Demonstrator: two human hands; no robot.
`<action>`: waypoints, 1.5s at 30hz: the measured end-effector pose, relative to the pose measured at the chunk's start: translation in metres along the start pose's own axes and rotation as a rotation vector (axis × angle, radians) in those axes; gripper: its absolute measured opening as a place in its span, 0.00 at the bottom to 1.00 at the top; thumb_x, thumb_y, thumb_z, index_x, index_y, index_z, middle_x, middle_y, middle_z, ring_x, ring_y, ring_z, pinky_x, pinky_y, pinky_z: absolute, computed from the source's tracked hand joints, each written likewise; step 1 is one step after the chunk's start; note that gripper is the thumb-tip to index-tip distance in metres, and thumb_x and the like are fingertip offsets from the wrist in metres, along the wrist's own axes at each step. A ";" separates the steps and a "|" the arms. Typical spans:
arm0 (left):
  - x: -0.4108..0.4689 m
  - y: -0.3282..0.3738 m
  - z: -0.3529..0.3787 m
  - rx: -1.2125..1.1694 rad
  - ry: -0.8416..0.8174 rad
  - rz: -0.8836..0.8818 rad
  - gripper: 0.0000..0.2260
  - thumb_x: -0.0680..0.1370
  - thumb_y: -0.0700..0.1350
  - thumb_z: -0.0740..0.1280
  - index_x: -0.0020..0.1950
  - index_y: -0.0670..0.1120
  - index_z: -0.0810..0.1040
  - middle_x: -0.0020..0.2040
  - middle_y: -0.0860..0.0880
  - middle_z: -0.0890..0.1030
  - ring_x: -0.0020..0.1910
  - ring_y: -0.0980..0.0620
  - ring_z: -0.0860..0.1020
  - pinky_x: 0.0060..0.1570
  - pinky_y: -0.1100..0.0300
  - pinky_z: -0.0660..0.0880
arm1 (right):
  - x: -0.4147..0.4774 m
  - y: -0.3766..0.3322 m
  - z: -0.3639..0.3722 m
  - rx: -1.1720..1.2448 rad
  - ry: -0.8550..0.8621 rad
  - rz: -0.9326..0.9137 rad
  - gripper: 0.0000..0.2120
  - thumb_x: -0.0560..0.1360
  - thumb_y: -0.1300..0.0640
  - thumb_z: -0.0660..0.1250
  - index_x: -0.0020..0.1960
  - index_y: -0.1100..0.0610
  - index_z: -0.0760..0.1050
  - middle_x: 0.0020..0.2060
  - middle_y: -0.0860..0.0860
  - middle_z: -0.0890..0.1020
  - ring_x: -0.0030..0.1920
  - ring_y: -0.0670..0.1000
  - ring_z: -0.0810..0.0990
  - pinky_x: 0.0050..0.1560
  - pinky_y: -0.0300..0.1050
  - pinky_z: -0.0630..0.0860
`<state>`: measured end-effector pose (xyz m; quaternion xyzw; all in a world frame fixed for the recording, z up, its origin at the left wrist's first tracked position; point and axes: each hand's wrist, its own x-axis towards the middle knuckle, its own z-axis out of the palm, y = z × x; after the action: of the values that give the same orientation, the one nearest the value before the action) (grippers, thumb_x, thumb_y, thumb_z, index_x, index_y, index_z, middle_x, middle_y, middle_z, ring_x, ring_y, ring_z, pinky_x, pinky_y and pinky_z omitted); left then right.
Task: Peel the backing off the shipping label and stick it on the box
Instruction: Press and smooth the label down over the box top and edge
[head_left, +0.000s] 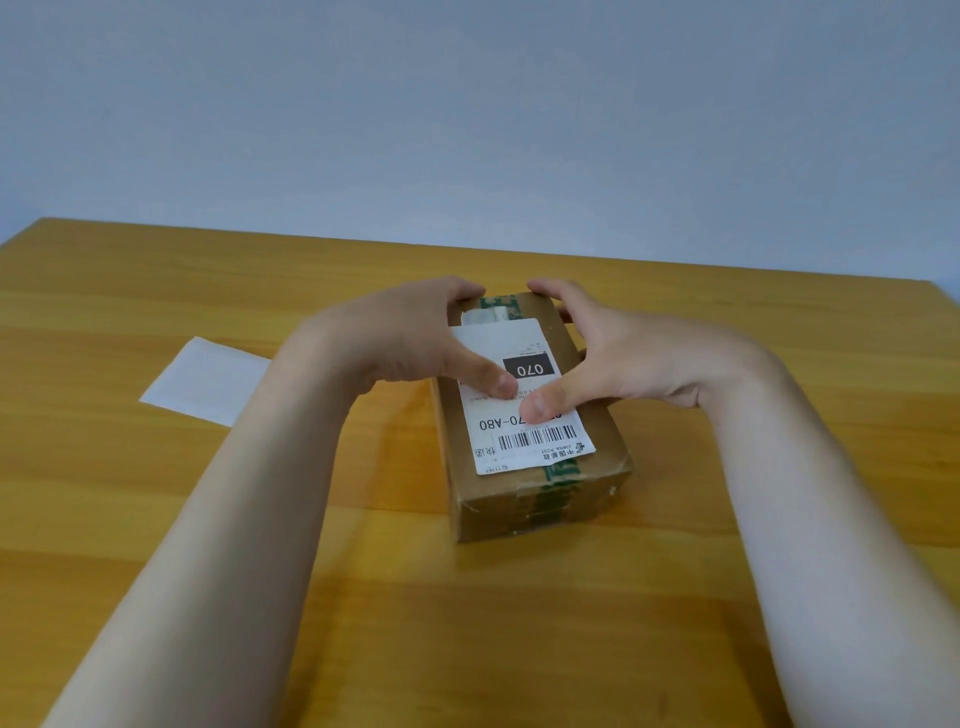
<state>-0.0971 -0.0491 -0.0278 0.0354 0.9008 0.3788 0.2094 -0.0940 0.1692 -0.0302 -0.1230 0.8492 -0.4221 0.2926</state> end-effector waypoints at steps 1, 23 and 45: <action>0.003 0.000 0.001 -0.006 0.026 0.003 0.47 0.64 0.55 0.85 0.79 0.58 0.68 0.66 0.55 0.80 0.63 0.51 0.78 0.67 0.50 0.75 | 0.001 0.000 0.000 0.000 0.014 0.004 0.66 0.54 0.46 0.83 0.84 0.39 0.50 0.55 0.33 0.72 0.55 0.39 0.82 0.51 0.36 0.81; 0.024 -0.008 0.017 -0.204 0.317 -0.077 0.21 0.67 0.61 0.81 0.48 0.50 0.78 0.45 0.50 0.84 0.43 0.50 0.82 0.43 0.54 0.74 | 0.025 0.013 0.005 0.162 0.287 -0.070 0.21 0.75 0.48 0.78 0.65 0.46 0.75 0.57 0.39 0.84 0.44 0.47 0.88 0.35 0.45 0.81; 0.002 -0.001 0.000 0.089 0.419 -0.164 0.39 0.71 0.72 0.72 0.76 0.55 0.70 0.57 0.53 0.79 0.48 0.50 0.80 0.46 0.53 0.76 | 0.002 -0.003 -0.004 -0.161 0.290 0.218 0.41 0.68 0.26 0.72 0.77 0.37 0.68 0.66 0.41 0.78 0.60 0.50 0.81 0.52 0.55 0.84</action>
<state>-0.0987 -0.0496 -0.0294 -0.1082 0.9403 0.3193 0.0459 -0.0984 0.1693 -0.0265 0.0090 0.9217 -0.3319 0.2005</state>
